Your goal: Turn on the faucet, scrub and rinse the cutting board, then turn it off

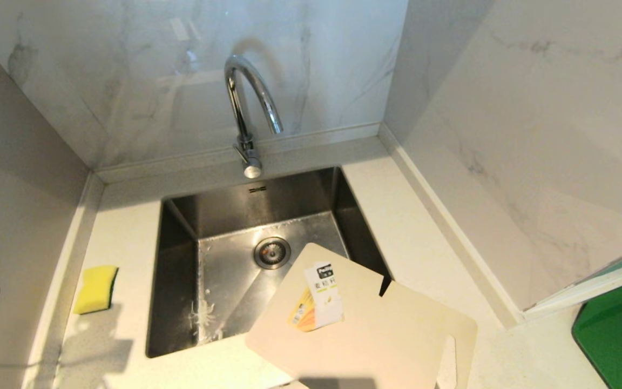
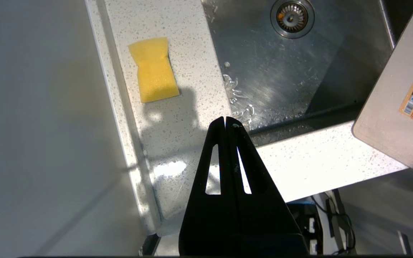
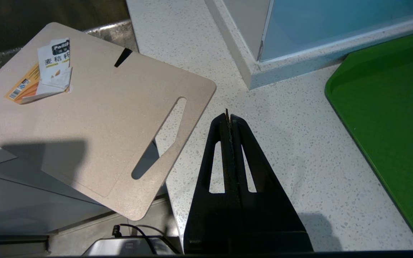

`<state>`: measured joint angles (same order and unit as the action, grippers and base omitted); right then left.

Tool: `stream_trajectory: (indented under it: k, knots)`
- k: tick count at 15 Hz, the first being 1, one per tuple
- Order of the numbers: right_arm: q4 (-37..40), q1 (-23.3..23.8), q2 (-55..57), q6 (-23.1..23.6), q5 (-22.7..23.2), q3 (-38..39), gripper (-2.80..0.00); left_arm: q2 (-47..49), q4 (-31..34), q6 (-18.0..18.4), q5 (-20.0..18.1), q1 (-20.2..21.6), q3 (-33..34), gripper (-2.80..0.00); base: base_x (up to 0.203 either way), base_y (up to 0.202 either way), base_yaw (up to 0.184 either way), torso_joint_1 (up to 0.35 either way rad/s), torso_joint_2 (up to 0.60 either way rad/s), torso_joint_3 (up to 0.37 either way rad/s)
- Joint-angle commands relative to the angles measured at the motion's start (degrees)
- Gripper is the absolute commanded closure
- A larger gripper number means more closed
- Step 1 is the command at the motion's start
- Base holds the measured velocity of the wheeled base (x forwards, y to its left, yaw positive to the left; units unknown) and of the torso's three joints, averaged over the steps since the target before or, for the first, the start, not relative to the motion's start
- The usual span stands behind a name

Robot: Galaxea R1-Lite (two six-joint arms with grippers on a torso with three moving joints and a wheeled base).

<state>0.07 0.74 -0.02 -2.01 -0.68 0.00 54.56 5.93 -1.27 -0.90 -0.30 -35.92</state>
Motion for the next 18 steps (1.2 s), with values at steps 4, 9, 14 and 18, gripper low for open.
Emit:
stream_trajectory:
  k: [4,9,14,18]
  knots:
    - [0.0,0.0,0.0,0.0,0.0,0.1,0.0,-6.9,-6.2,-0.1,0.0,-0.1,12.6,0.0,0.0,0.0,0.0,0.0,0.0,0.0]
    - [0.0,0.0,0.0,0.0,0.0,0.1,0.0,-15.4,-5.0,-0.3,-1.6,-0.1,18.7,0.0,0.0,0.0,0.0,0.0,0.0,0.0]
    - [0.0,0.0,0.0,0.0,0.0,0.1,0.0,-22.6,-3.0,-0.1,-3.6,-0.1,22.6,0.0,0.0,0.0,0.0,0.0,0.0,0.0]
    - [0.0,0.0,-0.1,0.0,0.0,0.1,0.0,-27.9,-3.0,0.7,-3.5,-0.5,26.8,0.0,0.0,0.0,0.0,0.0,0.0,0.0]
